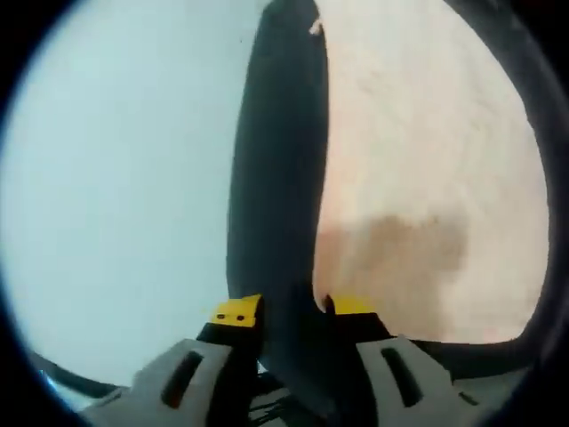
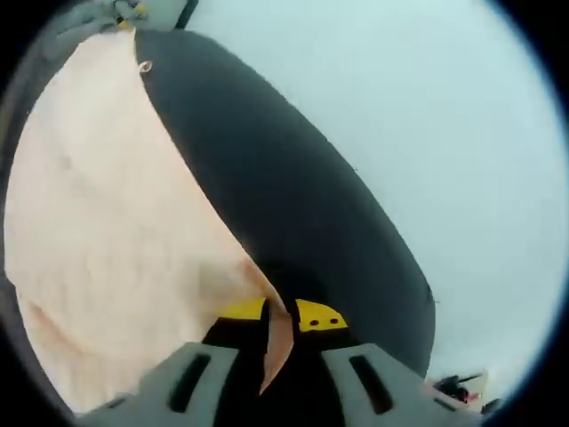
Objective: Fold the towel on the table until its edges align and the towel forms a compact rectangular stack.
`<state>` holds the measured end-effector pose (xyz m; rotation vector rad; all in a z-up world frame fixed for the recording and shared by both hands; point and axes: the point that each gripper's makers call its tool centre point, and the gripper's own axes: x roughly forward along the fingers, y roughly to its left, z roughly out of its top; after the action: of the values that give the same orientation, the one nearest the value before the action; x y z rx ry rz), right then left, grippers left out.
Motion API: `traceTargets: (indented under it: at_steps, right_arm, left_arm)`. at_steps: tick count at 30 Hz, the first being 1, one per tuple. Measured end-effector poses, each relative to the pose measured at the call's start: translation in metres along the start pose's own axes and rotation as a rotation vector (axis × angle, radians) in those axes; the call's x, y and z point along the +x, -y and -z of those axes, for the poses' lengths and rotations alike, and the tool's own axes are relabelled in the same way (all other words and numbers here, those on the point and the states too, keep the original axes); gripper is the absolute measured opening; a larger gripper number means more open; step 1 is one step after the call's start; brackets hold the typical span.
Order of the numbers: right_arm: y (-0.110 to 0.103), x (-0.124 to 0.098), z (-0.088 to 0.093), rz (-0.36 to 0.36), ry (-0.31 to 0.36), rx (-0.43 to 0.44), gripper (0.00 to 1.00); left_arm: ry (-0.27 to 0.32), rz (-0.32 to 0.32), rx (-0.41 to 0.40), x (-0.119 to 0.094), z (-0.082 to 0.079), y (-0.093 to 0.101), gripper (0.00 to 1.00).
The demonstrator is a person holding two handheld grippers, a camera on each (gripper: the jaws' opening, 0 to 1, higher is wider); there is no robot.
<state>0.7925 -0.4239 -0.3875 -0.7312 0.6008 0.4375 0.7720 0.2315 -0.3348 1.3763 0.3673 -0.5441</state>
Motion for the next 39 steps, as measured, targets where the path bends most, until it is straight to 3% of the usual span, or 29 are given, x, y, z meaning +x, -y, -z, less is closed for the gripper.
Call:
traceTargets:
  at_steps: [2, 4, 5, 7, 9, 10, 12, 14, 15, 16, 17, 19, 22, 24, 27, 29, 34, 37, 39]
  right_arm:
    - [0.006, -0.006, 0.006, 0.004, 0.016, 0.038, 0.19]
    - [0.013, -0.009, 0.014, -0.001, 0.015, 0.041, 0.19]
    - [0.011, -0.018, 0.021, 0.009, 0.013, 0.039, 0.19]
    - [0.01, -0.037, 0.027, 0.048, 0.0, 0.028, 0.19]
    - [0.011, -0.052, 0.028, 0.065, 0.02, 0.045, 0.18]
    - [0.013, -0.063, 0.025, 0.081, 0.042, 0.041, 0.18]
    - [0.017, -0.082, 0.019, 0.097, 0.102, 0.034, 0.16]
    - [0.005, -0.104, 0.016, 0.035, 0.162, 0.001, 0.15]
    - [-0.01, -0.113, 0.015, -0.001, 0.186, -0.046, 0.15]
    - [-0.027, -0.122, 0.016, -0.042, 0.2, -0.094, 0.15]
    - [-0.05, -0.134, 0.019, -0.069, 0.217, -0.14, 0.15]
    - [-0.075, -0.141, 0.026, -0.077, 0.212, -0.239, 0.15]
    - [-0.104, -0.139, 0.039, -0.052, 0.175, -0.393, 0.15]
    - [-0.124, -0.132, 0.047, -0.03, 0.143, -0.464, 0.15]
    - [-0.12, -0.122, 0.047, -0.004, 0.152, -0.453, 0.19]
    - [-0.119, -0.123, 0.039, 0.014, 0.174, -0.447, 0.27]
    - [-0.114, -0.12, 0.034, 0.029, 0.154, -0.494, 0.26]
    - [-0.11, -0.116, 0.036, 0.021, 0.147, -0.491, 0.26]
    - [-0.107, -0.115, 0.038, 0.034, 0.137, -0.511, 0.25]
  left_arm:
    - [0.01, -0.036, -0.061, -0.007, 0.006, -0.008, 0.36]
    - [-0.036, -0.05, -0.055, -0.009, 0.029, -0.01, 0.37]
    - [-0.067, -0.043, -0.105, -0.009, 0.041, -0.008, 0.39]
    - [-0.12, -0.056, -0.089, -0.011, 0.062, -0.011, 0.4]
    - [-0.074, -0.098, -0.139, -0.025, 0.055, -0.015, 0.3]
    - [-0.029, -0.098, -0.187, -0.035, 0.047, -0.014, 0.29]
    - [0.049, -0.115, -0.206, -0.058, 0.028, -0.013, 0.32]
    - [0.1, -0.054, -0.197, -0.075, 0.012, 0.004, 0.33]
    - [0.157, -0.011, -0.151, -0.083, -0.003, 0.021, 0.34]
    - [0.167, 0.029, -0.121, -0.094, -0.011, 0.039, 0.35]
    - [0.153, 0.049, -0.082, -0.1, -0.014, 0.054, 0.36]
    - [0.13, 0.039, 0.047, -0.106, -0.019, 0.073, 0.37]
    - [0.121, 0.034, 0.134, -0.11, -0.024, 0.098, 0.38]
    - [0.12, 0.038, 0.15, -0.11, -0.029, 0.111, 0.42]
    - [0.1, 0.031, 0.15, -0.112, -0.032, 0.116, 0.46]
    - [0.064, 0.005, 0.178, -0.112, -0.026, 0.113, 0.45]
    - [0.065, 0.007, 0.119, -0.112, -0.032, 0.113, 0.41]
    - [0.027, 0.012, 0.131, -0.101, -0.028, 0.115, 0.31]
    - [0.034, 0.008, 0.162, -0.094, -0.029, 0.114, 0.32]
